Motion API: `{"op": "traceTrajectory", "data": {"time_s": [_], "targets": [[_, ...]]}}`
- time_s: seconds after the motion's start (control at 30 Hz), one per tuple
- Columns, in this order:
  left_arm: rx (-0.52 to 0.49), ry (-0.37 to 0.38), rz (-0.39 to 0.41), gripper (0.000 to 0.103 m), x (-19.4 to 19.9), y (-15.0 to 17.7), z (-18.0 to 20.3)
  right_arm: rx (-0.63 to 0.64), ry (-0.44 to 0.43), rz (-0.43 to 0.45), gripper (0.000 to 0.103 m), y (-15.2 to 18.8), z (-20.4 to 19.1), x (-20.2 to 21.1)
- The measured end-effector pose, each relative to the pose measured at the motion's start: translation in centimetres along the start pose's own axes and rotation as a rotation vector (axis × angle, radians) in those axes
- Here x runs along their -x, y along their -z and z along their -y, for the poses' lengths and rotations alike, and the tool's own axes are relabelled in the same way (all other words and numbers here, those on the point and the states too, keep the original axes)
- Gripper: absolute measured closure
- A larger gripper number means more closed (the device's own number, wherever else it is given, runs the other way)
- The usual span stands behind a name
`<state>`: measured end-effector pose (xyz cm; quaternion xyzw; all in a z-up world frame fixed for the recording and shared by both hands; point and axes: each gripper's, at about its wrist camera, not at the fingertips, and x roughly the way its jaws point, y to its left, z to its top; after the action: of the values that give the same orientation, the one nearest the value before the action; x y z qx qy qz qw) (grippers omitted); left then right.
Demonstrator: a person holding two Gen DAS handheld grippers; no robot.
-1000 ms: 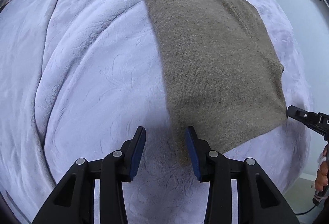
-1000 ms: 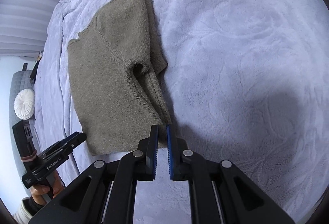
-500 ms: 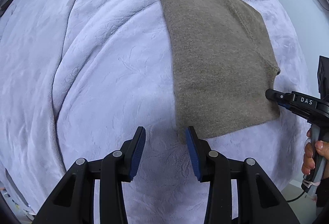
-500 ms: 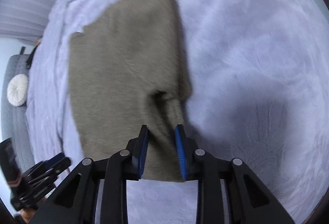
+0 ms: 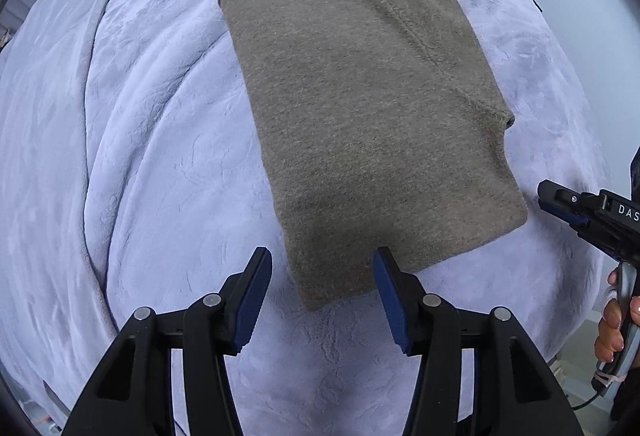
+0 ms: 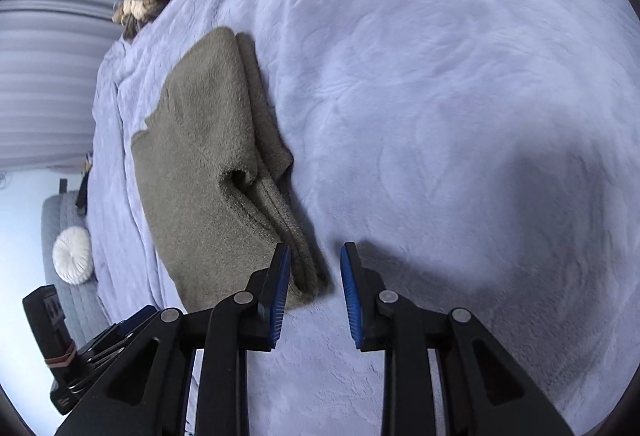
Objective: Fold small clothes
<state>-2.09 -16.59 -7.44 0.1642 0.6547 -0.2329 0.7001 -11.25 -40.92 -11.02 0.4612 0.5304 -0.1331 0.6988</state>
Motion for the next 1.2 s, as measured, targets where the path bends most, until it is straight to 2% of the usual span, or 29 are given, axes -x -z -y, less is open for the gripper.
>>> {"op": "traceTrajectory", "data": {"time_s": [0.07,0.2,0.3,0.4,0.43,0.47,0.5,0.63,0.7,0.8,0.93,1.07,1.2], "targets": [[0.000,0.005,0.003,0.049,0.0,-0.3,0.3,-0.010,-0.007,0.008,0.073,0.2,0.4,0.5],[0.025,0.011,0.000,0.049,-0.2,-0.2,0.2,-0.004,-0.012,0.008,0.059,0.5,0.4,0.9],[0.056,0.010,0.001,0.049,-0.3,-0.2,-0.4,0.006,-0.020,-0.005,0.056,0.4,-0.2,0.8],[0.084,0.016,0.011,0.048,-0.4,-0.3,-1.0,0.031,-0.014,-0.013,0.044,0.3,-0.9,0.6],[0.093,0.018,0.015,0.044,-0.5,-0.3,-1.1,0.038,-0.010,-0.017,0.043,0.3,-1.1,0.6],[0.103,0.019,0.019,0.023,-0.6,-0.4,-1.3,0.045,-0.008,-0.023,0.043,0.3,-1.3,0.5],[0.115,0.016,0.031,0.009,-0.6,-0.4,-1.5,0.053,-0.006,-0.032,0.043,0.3,-1.5,0.3],[0.141,0.005,0.066,0.008,-0.6,-0.9,-2.3,0.084,0.016,-0.063,0.033,-0.1,-2.4,-0.4],[0.153,-0.001,0.069,0.000,-1.0,-1.1,-2.7,0.097,0.022,-0.073,0.032,-0.2,-2.7,-0.7],[0.169,-0.011,0.076,0.000,-1.3,-1.4,-3.3,0.124,0.036,-0.078,0.021,-0.6,-3.7,-1.1],[0.185,-0.021,0.075,0.000,-1.8,-1.7,-4.0,0.186,0.044,-0.049,0.019,-1.3,-5.2,-1.0],[0.225,-0.009,0.058,0.000,-2.4,-1.8,-5.1,0.208,0.047,-0.060,0.019,-2.3,-6.2,-1.4],[0.261,-0.030,0.048,0.000,-3.0,-1.6,-6.1,0.235,0.056,-0.067,0.019,-3.0,-7.0,-1.6]]}}
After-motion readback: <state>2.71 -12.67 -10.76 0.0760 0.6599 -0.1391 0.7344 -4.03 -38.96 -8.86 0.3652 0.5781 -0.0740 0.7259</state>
